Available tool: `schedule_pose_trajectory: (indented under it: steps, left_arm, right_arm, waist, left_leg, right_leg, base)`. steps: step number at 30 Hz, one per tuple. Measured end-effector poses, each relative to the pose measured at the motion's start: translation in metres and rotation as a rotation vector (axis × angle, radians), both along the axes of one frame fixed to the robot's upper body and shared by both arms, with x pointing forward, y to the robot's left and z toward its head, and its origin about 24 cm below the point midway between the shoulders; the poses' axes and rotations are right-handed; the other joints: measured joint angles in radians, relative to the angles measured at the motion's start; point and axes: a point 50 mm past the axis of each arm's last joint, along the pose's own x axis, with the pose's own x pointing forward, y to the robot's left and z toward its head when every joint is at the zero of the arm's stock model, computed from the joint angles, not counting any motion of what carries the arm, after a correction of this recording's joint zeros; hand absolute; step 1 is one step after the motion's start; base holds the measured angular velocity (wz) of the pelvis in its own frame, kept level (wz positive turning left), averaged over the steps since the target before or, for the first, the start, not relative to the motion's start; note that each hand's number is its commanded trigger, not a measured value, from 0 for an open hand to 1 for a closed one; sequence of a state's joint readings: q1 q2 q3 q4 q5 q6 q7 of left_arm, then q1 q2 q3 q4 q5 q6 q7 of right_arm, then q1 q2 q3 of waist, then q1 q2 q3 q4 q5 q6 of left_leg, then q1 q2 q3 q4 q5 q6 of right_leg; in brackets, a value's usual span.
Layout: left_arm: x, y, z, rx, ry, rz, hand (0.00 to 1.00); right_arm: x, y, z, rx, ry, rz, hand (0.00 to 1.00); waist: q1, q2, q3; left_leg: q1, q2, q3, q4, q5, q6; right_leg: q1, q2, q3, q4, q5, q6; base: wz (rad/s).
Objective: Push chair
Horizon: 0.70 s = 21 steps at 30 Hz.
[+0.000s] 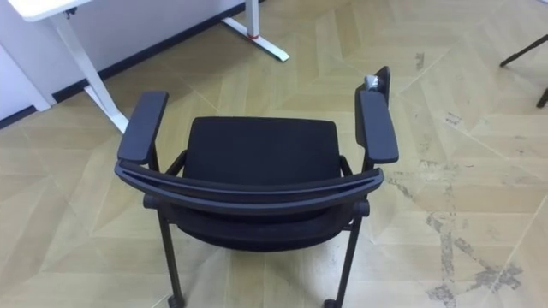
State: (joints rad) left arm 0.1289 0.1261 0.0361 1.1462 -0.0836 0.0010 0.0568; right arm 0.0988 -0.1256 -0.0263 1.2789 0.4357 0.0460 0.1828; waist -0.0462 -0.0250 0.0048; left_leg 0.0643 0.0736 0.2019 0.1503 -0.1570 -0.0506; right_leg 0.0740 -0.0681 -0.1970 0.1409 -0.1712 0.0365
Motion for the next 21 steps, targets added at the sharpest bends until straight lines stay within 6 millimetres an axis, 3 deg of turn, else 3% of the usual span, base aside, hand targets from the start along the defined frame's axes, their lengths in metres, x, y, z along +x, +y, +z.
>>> schedule_pose_trajectory:
  steps: [5, 12, 21]
  left_arm:
    - [-0.007, 0.005, 0.000, 0.028, 0.009, 0.050, 0.00]
    - [-0.011, 0.009, 0.001, 0.052, 0.019, 0.098, 0.00]
    - [-0.038, 0.022, 0.002, 0.091, 0.071, 0.295, 0.00]
  right_arm:
    - [-0.002, -0.001, 0.000, -0.026, 0.015, -0.021, 0.00]
    - [-0.007, -0.004, -0.001, -0.045, 0.044, -0.055, 0.00]
    - [-0.013, -0.009, 0.000, -0.046, 0.071, -0.134, 0.00]
  waist:
    - [0.000, -0.012, -0.0089]
    - [0.001, -0.014, -0.0048]
    - [0.012, -0.001, -0.0039]
  left_leg:
    - [0.001, 0.000, 0.000, -0.001, 0.000, 0.000]
    - [0.012, 0.000, 0.000, -0.001, -0.001, -0.002]
    - [0.028, 0.002, -0.011, -0.001, -0.010, -0.005]
  right_leg:
    - [0.003, 0.001, 0.003, -0.002, 0.001, -0.001]
    - [0.017, 0.001, 0.005, -0.006, 0.000, -0.002]
    - [0.033, 0.004, 0.003, -0.006, -0.003, -0.001]
  base:
    - [0.00]
    - [0.00]
    - [0.01]
